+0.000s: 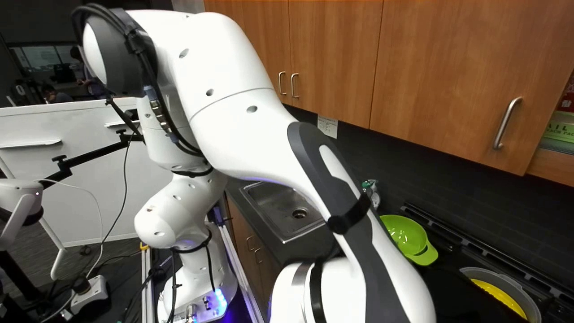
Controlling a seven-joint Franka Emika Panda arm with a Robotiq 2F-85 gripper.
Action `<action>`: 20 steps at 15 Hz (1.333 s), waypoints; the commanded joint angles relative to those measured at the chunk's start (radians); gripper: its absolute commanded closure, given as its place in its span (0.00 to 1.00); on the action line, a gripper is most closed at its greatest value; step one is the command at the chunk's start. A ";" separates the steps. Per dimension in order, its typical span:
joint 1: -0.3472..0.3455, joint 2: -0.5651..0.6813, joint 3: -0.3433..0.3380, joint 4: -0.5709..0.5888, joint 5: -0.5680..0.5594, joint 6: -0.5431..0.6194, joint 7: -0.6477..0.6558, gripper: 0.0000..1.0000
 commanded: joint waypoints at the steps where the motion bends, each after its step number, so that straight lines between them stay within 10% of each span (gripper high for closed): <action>1: 0.041 -0.183 0.028 -0.085 -0.064 0.037 0.017 0.00; 10: 0.131 -0.651 0.148 -0.379 -0.230 0.133 -0.097 0.00; 20: 0.086 -0.620 0.373 -0.281 -0.213 0.123 -0.169 0.00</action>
